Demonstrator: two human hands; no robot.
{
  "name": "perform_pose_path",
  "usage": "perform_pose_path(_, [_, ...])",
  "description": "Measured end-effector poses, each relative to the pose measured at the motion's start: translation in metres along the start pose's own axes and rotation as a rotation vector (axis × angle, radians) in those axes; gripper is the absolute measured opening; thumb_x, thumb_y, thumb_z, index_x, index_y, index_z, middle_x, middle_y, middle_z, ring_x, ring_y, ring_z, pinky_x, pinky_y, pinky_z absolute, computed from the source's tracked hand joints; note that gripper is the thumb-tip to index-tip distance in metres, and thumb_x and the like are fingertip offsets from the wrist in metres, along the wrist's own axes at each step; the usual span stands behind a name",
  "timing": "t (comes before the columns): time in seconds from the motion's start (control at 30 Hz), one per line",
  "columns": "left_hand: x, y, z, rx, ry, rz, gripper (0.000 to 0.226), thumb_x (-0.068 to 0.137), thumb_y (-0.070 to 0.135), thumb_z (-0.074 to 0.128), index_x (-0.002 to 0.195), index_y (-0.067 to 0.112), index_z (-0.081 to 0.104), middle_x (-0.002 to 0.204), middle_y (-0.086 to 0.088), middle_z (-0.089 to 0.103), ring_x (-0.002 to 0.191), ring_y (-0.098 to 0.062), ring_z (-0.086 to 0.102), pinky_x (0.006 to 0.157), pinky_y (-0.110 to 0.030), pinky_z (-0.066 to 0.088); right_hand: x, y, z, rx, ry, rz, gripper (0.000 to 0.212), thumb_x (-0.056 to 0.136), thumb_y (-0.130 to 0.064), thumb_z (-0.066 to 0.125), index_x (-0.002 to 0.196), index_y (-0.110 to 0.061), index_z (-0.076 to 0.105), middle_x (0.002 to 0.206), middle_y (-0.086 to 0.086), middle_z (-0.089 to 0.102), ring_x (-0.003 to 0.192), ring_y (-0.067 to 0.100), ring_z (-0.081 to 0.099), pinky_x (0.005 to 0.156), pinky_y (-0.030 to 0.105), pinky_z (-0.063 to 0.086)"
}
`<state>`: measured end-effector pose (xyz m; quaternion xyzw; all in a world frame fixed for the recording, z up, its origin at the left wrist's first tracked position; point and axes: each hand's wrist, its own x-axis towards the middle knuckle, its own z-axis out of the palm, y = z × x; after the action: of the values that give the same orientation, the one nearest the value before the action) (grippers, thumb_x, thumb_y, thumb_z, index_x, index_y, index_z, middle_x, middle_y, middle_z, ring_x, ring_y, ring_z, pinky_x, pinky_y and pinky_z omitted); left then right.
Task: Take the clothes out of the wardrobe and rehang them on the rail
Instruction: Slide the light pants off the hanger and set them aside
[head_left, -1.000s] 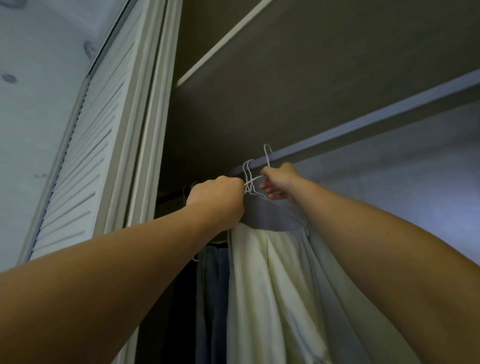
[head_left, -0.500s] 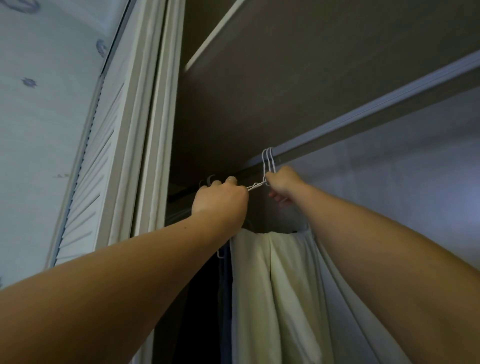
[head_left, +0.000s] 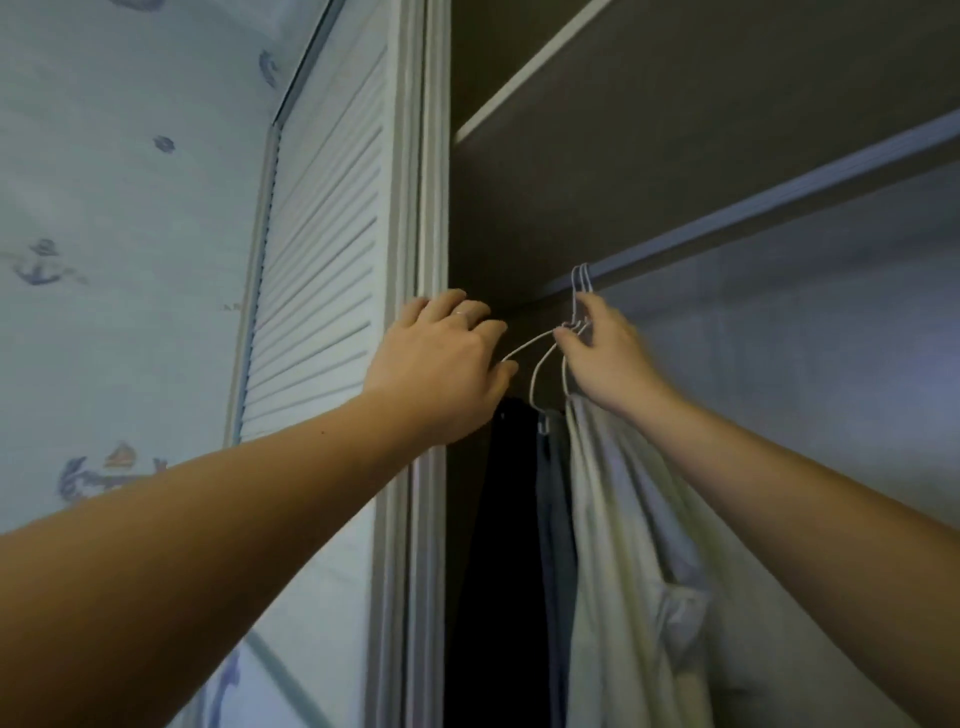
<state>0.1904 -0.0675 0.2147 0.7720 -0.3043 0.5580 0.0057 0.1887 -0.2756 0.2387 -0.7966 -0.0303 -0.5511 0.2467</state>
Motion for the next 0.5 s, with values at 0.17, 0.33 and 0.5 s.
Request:
perform_pose_path(0.17, [-0.113, -0.047, -0.037, -0.039, -0.025, -0.052, 0.069, 0.098, 0.063, 0.011, 0.159, 0.03, 0.013, 0.167, 0.0, 0.009, 0.154, -0.024, -0.006, 0.124, -0.05, 0.0, -0.117, -0.063, 0.017, -0.17, -0.184, -0.126, 0.066, 0.098, -0.056, 0.037, 0.154, -0.038, 0.008, 0.163, -0.008, 0.008, 0.15, 0.019, 0.002, 0.119, 0.051, 0.009])
perform_pose_path(0.33, [-0.263, -0.097, -0.084, -0.061, -0.134, -0.242, 0.075, 0.095, 0.068, 0.01, 0.159, 0.031, 0.009, 0.167, 0.004, 0.002, 0.153, -0.023, -0.01, 0.123, -0.048, -0.005, -0.243, -0.143, 0.073, -0.197, -0.347, -0.224, 0.073, 0.094, -0.064, 0.029, 0.151, -0.043, -0.013, 0.161, -0.011, -0.018, 0.148, 0.018, -0.02, 0.118, 0.054, -0.007])
perform_pose_path(0.5, [-0.42, -0.149, -0.144, 0.067, -0.311, -0.394, 0.074, 0.097, 0.067, 0.016, 0.16, 0.03, 0.007, 0.168, 0.003, -0.004, 0.153, -0.023, -0.015, 0.122, -0.053, -0.006, -0.363, -0.242, 0.134, -0.065, -0.558, -0.314, 0.077, 0.091, -0.071, 0.022, 0.148, -0.043, -0.023, 0.157, -0.013, -0.03, 0.145, 0.018, -0.029, 0.117, 0.055, -0.011])
